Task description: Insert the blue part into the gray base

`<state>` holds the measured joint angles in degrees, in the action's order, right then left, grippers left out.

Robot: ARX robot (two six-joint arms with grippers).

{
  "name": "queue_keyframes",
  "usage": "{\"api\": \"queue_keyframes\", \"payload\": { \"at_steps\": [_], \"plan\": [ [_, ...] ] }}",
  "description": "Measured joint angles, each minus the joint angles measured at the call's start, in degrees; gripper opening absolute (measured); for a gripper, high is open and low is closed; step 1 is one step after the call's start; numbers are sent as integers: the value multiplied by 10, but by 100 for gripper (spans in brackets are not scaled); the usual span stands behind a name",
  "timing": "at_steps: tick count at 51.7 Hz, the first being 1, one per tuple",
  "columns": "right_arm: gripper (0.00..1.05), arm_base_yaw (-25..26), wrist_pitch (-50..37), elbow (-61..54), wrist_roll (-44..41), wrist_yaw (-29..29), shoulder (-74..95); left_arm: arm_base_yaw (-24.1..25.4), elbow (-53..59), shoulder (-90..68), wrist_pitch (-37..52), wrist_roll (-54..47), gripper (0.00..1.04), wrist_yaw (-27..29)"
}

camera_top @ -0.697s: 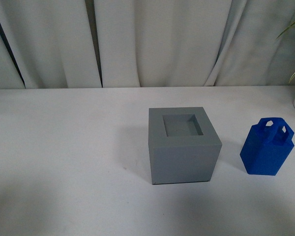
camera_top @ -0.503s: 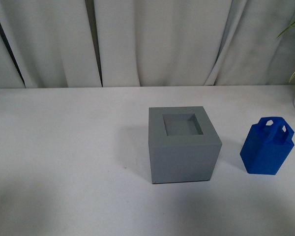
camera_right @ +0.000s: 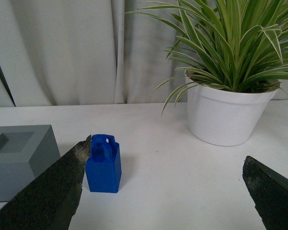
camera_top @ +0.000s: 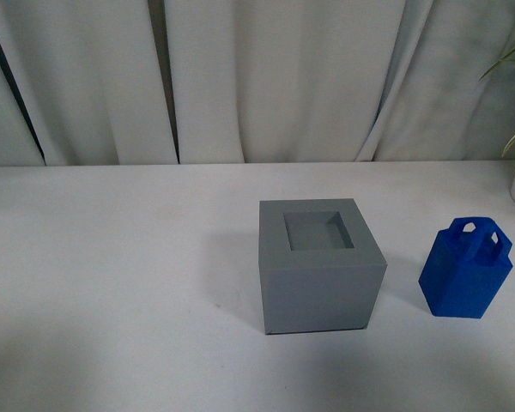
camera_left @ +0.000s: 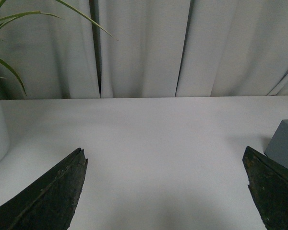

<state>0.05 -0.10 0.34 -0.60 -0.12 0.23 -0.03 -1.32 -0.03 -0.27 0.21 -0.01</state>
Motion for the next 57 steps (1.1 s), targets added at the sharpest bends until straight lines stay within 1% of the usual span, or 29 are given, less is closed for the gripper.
{"api": "queue_keyframes", "payload": {
  "at_steps": [26, 27, 29, 31, 34, 40, 41, 43, 46, 48, 51, 57],
  "plan": [
    [97, 0, 0, 0, 0, 0, 0, 0, 0, 0, 0, 0, 99, 0],
    [97, -4, 6, 1, -1, 15, 3, 0, 0, 0, 0, 0, 99, 0],
    [97, -20, 40, 14, -1, 78, 23, 0, 0, 0, 0, 0, 99, 0],
    [97, -26, 45, 20, -1, 117, 49, 0, 0, 0, 0, 0, 99, 0],
    [97, -24, 38, 29, -1, 131, 90, 0, 0, 0, 0, 0, 99, 0],
    [97, -7, 2, 65, -9, 87, 179, 0, 0, 0, 0, 0, 99, 0],
    [97, 0, -8, 74, -10, 74, 197, 0, 0, 0, 0, 0, 99, 0],
    [97, 21, -35, 105, -18, 28, 260, 0, 0, 0, 0, 0, 99, 0],
    [97, 44, -51, 143, -32, -17, 331, 0, 0, 0, 0, 0, 99, 0],
    [97, 59, -50, 173, -46, -55, 382, 0, 0, 0, 0, 0, 99, 0],
    [97, 70, -45, 205, -57, -82, 429, 0, 0, 0, 0, 0, 99, 0],
    [97, 76, 0, 270, -97, -145, 504, 0, 0, 0, 0, 0, 99, 0]
  ]
}}
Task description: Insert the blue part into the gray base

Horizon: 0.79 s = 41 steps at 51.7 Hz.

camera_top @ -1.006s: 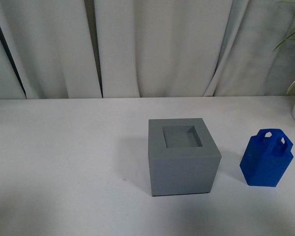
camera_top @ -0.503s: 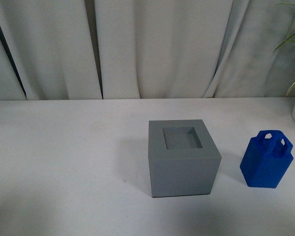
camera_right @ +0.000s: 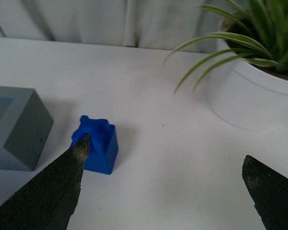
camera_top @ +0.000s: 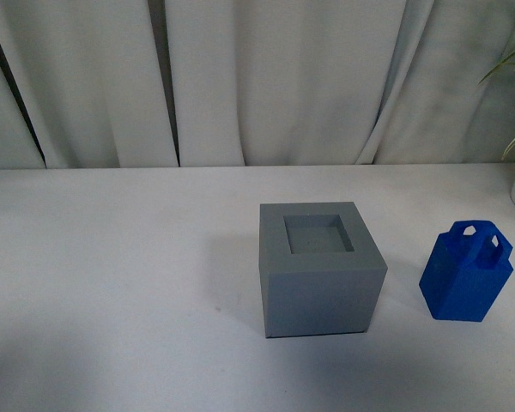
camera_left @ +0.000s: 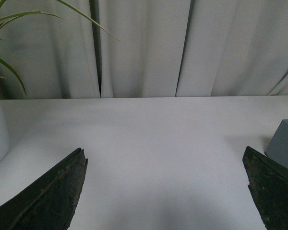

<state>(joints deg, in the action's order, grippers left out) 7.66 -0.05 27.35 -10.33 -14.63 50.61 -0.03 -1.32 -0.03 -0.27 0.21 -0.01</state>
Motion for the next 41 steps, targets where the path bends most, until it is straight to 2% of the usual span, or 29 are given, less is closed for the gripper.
{"api": "queue_keyframes", "payload": {
  "at_steps": [8, 14, 33, 41],
  "plan": [
    [97, -5, 79, 83, -75, -54, 82, 0, 0, 0, 0, 0, 99, 0],
    [97, -23, 172, 166, -183, -80, 160, 0, 0, 0, 0, 0, 99, 0],
    [97, -69, 397, 356, -440, -60, 328, 0, 0, 0, 0, 0, 99, 0],
    [97, -87, 514, 467, -531, -22, 424, 0, 0, 0, 0, 0, 99, 0]
  ]
}}
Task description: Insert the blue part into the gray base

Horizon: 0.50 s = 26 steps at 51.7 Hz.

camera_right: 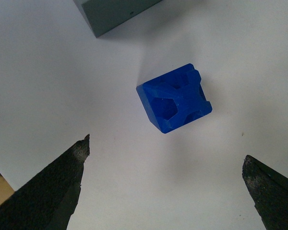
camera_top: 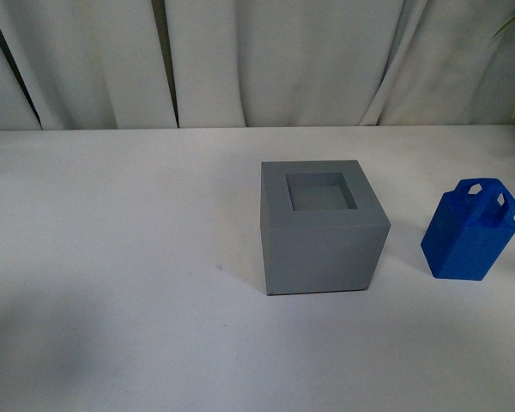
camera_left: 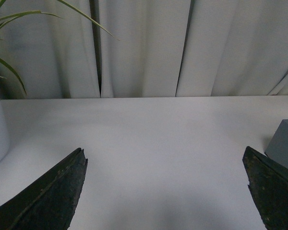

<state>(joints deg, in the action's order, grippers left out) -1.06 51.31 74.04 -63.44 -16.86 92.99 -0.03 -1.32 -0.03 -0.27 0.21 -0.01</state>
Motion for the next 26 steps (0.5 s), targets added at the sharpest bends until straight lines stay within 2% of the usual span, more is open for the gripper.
{"api": "queue_keyframes", "payload": {
  "at_steps": [12, 26],
  "plan": [
    [97, -17, 50, 109, -38, 45, 104, 0, 0, 0, 0, 0, 99, 0],
    [97, -51, 83, 176, -54, 58, 181, 0, 0, 0, 0, 0, 99, 0]
  ]
}}
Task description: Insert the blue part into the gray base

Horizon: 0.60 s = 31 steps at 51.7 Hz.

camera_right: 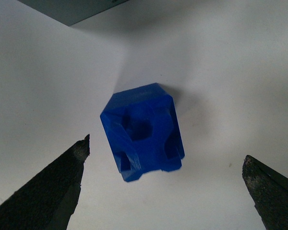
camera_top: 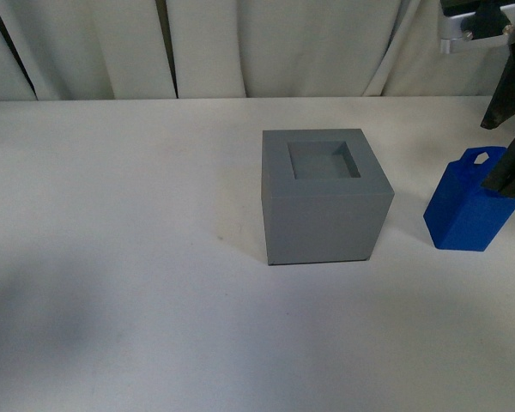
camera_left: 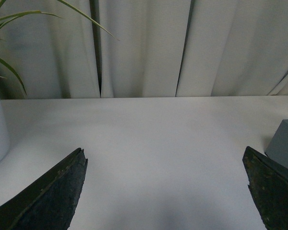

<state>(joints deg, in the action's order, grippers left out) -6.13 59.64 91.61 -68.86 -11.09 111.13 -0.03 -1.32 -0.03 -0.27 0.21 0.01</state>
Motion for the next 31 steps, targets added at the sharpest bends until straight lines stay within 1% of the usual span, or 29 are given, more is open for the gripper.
{"api": "queue_keyframes", "payload": {
  "at_steps": [15, 21, 31],
  "plan": [
    [97, -24, 21, 6, -39, 26, 27, 0, 0, 0, 0, 0, 99, 0],
    [97, -26, 18, 5, -54, 47, 30, 0, 0, 0, 0, 0, 99, 0],
    [97, -26, 8, 5, -61, 52, 44, 0, 0, 0, 0, 0, 99, 0]
  ]
}}
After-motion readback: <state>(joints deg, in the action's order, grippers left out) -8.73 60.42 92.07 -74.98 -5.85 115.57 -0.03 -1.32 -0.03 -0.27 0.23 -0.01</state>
